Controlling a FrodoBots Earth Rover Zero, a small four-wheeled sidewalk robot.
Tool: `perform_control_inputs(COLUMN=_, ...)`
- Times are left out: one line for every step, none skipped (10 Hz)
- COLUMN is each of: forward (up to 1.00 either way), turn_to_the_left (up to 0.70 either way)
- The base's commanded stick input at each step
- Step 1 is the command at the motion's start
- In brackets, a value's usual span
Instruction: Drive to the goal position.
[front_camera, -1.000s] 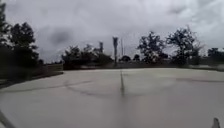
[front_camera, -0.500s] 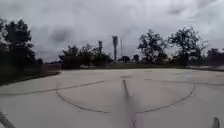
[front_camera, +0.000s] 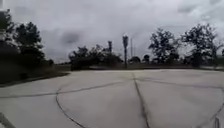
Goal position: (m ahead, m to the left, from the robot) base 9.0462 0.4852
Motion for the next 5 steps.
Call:
perform_control_inputs(forward=0.85, turn_to_the_left=0.04)
perform_control_inputs(forward=0.85, turn_to_the_left=0.0)
perform_control_inputs(forward=0.85, turn_to_the_left=0.0)
perform_control_inputs(forward=0.85, turn_to_the_left=0.0)
perform_control_inputs(forward=0.85, turn_to_the_left=0.0)
